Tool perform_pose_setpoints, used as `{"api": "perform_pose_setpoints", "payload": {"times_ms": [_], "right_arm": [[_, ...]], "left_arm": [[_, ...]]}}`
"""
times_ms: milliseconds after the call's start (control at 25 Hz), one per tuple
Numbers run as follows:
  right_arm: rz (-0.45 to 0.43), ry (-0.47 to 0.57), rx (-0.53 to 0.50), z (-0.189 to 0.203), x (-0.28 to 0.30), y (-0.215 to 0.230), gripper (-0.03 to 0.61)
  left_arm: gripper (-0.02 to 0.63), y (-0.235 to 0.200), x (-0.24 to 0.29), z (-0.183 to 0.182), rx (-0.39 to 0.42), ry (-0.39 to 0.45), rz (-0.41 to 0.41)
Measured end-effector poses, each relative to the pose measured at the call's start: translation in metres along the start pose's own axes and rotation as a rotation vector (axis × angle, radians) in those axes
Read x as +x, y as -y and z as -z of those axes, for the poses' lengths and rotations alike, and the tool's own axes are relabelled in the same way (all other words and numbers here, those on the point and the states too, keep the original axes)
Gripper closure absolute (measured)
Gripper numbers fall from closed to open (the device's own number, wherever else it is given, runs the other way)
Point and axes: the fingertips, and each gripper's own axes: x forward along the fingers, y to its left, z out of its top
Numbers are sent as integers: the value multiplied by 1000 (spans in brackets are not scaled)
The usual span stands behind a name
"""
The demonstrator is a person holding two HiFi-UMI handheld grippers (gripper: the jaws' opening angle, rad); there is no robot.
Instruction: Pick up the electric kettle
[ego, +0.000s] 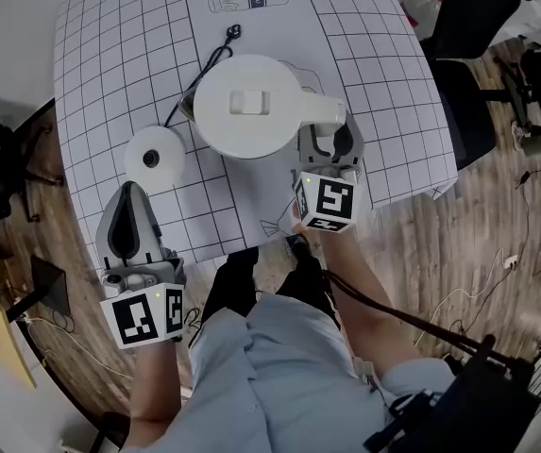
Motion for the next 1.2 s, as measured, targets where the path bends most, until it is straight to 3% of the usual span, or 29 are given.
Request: {"api": "perform_pose_setpoints", "payload": {"times_ms": [320,480,600,680,960,1120,1200], "right_arm": [[-111,-82,-31,-5,-47,-8,394],[-234,-73,-8,-29,-77,-24,413],[-343,-68,-6,-52,-93,-44,492],[-409,-41,-7,-72,-104,-56,557],[-548,124,-62,-149,-138,-84,571],[-594,236,-51,-179,-150,-94,576],[-611,229,-64,-179,-152,-96,577]], "left_arm": [[615,24,-22,-12,-73,20,-31],[615,47,-37,-20,-77,51,-55],[614,63,-42,-33,-85,86,-87],[615,73,-45,-43,-77,114,-99],[615,91,-66,-72,-31,187,-163],[615,93,-76,-82,-17,212,-189],[615,93,-81,-85,1,224,-201]]}}
